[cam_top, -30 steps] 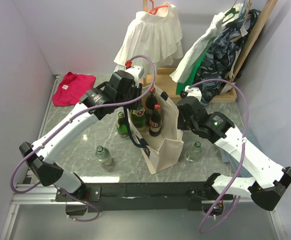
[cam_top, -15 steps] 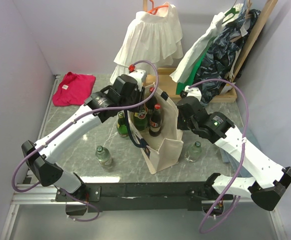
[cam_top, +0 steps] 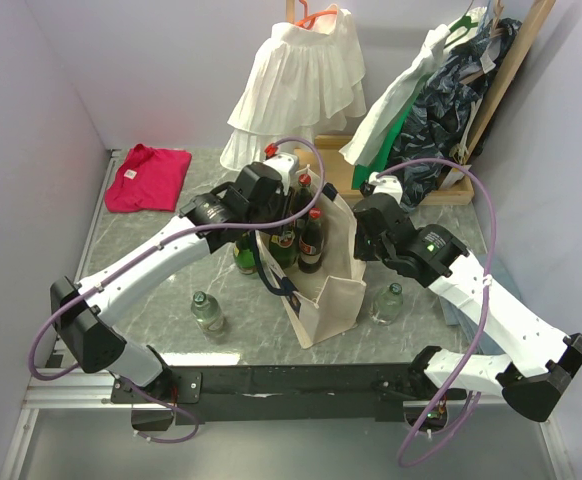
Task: Place the beverage into the canvas bag
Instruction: Place the drink in the canvas bag.
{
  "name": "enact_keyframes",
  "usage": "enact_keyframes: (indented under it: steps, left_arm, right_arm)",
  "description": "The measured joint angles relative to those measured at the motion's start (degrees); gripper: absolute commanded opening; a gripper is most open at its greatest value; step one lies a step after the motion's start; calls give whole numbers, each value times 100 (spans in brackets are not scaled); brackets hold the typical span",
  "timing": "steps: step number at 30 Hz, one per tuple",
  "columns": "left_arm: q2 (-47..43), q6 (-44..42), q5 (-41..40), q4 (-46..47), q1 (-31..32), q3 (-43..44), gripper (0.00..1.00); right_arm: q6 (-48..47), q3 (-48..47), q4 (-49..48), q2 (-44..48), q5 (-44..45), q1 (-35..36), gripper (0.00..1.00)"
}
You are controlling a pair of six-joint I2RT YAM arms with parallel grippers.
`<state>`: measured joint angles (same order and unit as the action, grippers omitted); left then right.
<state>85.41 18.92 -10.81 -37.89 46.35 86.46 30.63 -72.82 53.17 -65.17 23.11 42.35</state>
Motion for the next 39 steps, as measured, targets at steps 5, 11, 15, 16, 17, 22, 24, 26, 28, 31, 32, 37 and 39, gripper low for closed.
enact_keyframes:
  steps: [5,11,15,16,17,22,24,26,28,31,32,37,39]
  left_arm:
    - [0,0,-11,131,42,-17,1]
    - [0,0,-74,350,85,-234,1]
    - [0,-4,-173,476,111,-398,1]
    - [0,-7,-210,531,120,-455,1]
    - [0,-13,-232,584,129,-505,1]
    - [0,-22,-275,822,166,-809,1]
    - [0,-22,-289,874,175,-874,1]
    - [0,-22,-308,933,177,-914,1]
    - [0,-22,-332,1005,181,-942,1]
    - [0,-22,-367,1117,188,-970,1]
    - [0,-22,-369,1137,190,-977,1]
    - [0,-31,-369,1222,199,-1008,1]
    - [0,-52,-365,1235,201,-1008,1]
  right_arm:
    - [0,9,0,7,2,0,0]
    - [-2,13,-2,11,2,0,0]
    - [-2,13,-2,11,2,0,0]
    - [-2,13,-2,11,2,0,0]
    - [-2,13,-2,11,2,0,0]
    - [-17,13,0,11,4,0,0]
    - [-24,13,0,11,7,0,0]
    - [-26,13,0,11,7,0,0]
    - [-31,13,0,11,9,0,0]
    - [-46,11,0,9,11,0,0]
    - [-46,11,0,9,11,0,0]
    - [-46,11,0,9,11,0,0]
    - [-46,11,0,9,11,0,0]
